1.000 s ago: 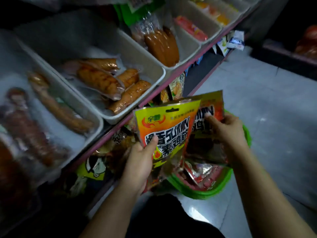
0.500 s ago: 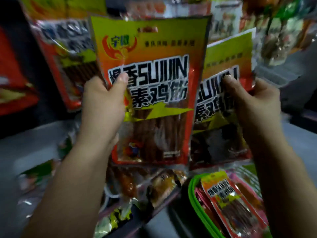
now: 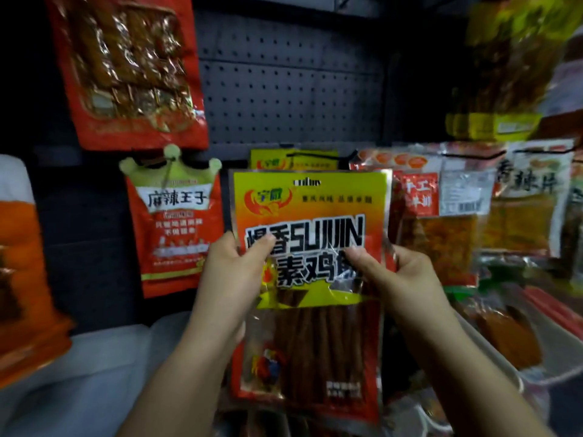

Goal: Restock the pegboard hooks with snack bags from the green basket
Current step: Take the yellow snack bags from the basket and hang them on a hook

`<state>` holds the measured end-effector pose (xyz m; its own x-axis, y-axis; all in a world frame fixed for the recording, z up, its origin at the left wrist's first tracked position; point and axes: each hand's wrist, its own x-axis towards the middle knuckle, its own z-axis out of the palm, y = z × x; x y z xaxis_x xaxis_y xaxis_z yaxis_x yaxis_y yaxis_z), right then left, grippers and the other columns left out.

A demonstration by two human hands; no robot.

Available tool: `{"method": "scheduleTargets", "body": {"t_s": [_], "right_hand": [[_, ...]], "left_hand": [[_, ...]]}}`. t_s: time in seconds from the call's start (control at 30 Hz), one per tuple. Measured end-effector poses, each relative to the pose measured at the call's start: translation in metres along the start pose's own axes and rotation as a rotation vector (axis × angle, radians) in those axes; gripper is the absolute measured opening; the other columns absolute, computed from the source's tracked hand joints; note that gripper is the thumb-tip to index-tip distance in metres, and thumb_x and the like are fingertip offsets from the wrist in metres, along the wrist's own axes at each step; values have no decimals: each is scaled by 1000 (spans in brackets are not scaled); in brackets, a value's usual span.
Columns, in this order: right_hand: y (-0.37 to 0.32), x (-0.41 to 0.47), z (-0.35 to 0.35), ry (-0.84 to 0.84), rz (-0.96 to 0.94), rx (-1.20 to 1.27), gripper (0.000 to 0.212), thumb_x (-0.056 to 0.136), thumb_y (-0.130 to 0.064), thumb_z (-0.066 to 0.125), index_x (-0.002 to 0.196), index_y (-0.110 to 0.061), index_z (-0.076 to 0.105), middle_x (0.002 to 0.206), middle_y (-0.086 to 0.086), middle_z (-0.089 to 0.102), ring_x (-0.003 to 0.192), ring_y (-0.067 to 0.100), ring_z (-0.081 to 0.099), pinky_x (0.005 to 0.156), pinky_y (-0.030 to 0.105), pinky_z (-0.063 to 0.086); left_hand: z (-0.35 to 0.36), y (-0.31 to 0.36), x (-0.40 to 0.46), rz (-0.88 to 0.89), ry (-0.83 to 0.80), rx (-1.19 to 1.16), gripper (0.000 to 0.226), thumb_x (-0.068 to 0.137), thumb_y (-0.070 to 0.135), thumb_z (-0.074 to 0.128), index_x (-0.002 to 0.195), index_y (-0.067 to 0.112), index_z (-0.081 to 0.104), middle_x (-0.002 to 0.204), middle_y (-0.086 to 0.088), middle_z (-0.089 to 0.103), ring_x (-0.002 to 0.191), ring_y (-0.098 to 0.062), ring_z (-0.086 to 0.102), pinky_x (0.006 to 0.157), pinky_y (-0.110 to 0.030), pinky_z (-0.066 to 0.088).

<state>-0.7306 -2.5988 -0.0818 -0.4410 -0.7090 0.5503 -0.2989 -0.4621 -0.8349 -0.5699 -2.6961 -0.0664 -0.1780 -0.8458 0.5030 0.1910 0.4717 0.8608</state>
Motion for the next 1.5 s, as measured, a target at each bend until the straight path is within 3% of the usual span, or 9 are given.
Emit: {"method": "scheduleTargets", "body": {"t_s": [0.2,0.33,0.47,0.57,0.7,0.9,1.2,1.43,1.5], "right_hand": [[10,0,-24,16,46,-14,70,67,-54,71,77,12,52,67,31,55,64,18,51,62,28,39],[6,4,-37,81,41,15,59,64,-58,75,62,-1,58,60,7,59,59,15,53,58,26,41],[3,13,-48,118,11,16,51,57,-63,77,57,-14,62,55,4,57,54,13,51,53,25,38],[5,20,-51,127,18,14,68,60,-65,73,58,0,52,60,9,54,58,15,48,57,28,37],[9,27,-49,101,0,8,51,64,-64,72,56,-19,51,53,2,44,50,12,40,46,19,33],[20,40,-47,36,34,27,74,58,-70,69,62,1,50,65,10,49,60,17,42,58,29,34],[24,50,-48,29,-39,106,97,51,-78,71,70,15,48,68,18,56,63,20,50,61,33,39],[39,52,-42,-6,14,68,52,68,-62,71,50,-22,44,53,4,42,51,13,39,47,19,33],[42,58,-39,-2,19,82,51,70,-55,68,45,-22,38,49,-1,38,47,11,36,47,18,31]], "left_hand": [[7,34,18,238,-76,42,26,70,37,74,92,45,64,101,4,72,100,-18,67,91,-48,51],[30,51,30,320,-39,73,25,61,46,77,83,45,65,96,2,72,95,-22,68,89,-52,52],[47,61,38,331,-31,30,14,64,38,77,74,39,67,82,1,73,79,-19,71,81,-52,56],[53,63,43,360,-25,40,13,66,34,77,71,33,66,71,6,71,70,-13,69,73,-41,58],[54,59,47,364,6,83,13,71,31,77,74,30,65,69,8,71,67,-10,68,71,-37,58],[53,51,50,300,40,53,26,64,37,74,84,23,66,84,-7,72,79,-24,70,82,-51,56],[52,59,52,419,37,42,12,69,30,74,75,28,64,63,10,70,59,-5,67,56,-20,51],[50,35,59,271,35,62,18,74,28,77,88,22,68,85,-2,75,79,-19,72,79,-45,58],[49,31,64,284,30,64,16,76,23,77,90,21,68,85,1,75,80,-16,72,76,-37,58]]}}
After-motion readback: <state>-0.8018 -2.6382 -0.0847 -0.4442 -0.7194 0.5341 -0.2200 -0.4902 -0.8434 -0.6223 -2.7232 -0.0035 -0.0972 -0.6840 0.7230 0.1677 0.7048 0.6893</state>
